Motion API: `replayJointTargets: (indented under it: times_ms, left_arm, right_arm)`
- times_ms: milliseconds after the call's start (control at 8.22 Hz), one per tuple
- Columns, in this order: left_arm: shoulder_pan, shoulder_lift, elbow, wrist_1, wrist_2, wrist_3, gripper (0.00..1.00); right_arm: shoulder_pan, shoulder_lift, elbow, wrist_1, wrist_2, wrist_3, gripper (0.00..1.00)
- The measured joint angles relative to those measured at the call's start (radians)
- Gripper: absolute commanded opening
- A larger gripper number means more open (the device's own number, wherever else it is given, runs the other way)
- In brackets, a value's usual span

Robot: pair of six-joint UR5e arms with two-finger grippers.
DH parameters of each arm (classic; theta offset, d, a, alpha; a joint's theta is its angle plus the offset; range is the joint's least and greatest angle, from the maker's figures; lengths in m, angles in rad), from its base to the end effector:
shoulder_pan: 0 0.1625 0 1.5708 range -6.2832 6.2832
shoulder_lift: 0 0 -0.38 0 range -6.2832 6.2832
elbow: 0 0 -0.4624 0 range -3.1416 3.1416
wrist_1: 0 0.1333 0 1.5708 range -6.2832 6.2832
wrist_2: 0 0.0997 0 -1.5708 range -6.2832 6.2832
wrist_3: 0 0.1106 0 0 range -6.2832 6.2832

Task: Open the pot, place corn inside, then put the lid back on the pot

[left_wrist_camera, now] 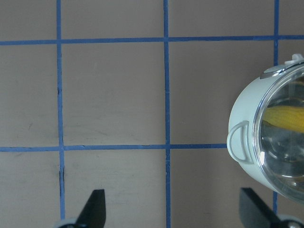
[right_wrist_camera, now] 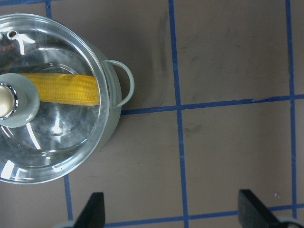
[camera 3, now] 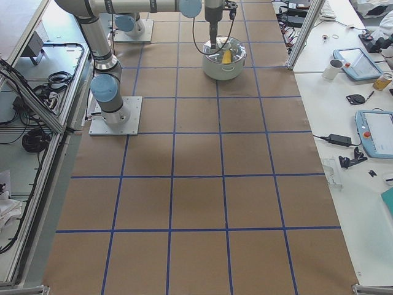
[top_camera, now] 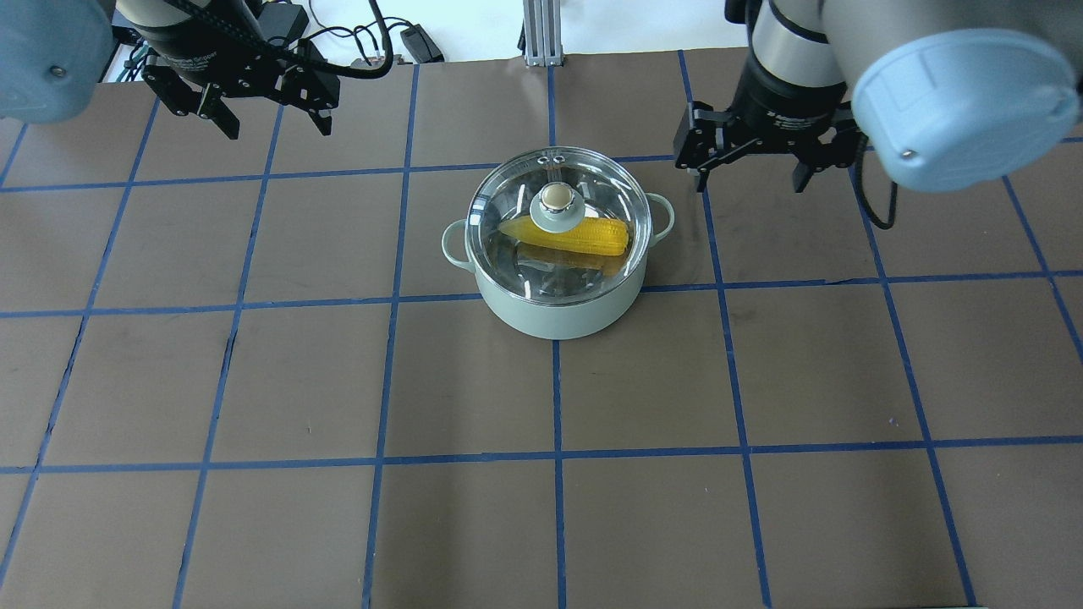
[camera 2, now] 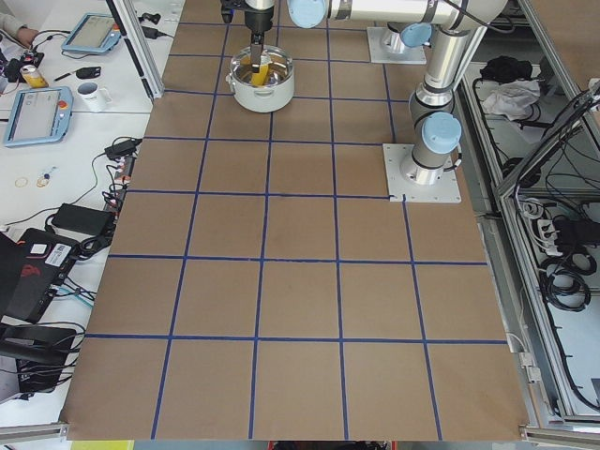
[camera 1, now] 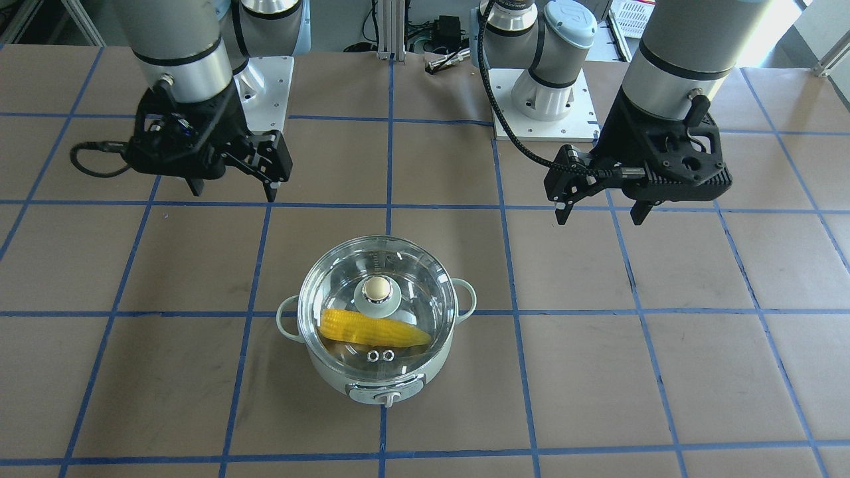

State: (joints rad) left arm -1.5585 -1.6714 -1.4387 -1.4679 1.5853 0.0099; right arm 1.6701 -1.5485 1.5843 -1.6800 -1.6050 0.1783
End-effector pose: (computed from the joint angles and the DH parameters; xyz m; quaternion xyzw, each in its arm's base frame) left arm -0.1241 -0.6155 0.4589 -0.0017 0.9977 -0.0671 0.0080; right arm 0.1862 -0.5624 0.4229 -0.0401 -0.9984 0.0387 0.0119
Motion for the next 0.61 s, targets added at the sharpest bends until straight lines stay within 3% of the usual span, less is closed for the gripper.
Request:
replayJointTargets:
  times_ms: [243,608]
  left_arm:
    - [0.0,0.003,0.001,0.009,0.001,0.0,1.0]
    - [0.0,0.012,0.007,0.009,0.002,0.002,1.0]
  right_arm:
    - [-0.04,-0.078,0.022,0.103,0.002,-0.042,1.0]
    - [-0.044,-0.102,0.034,0.134,-0.002,-0.067,1.0]
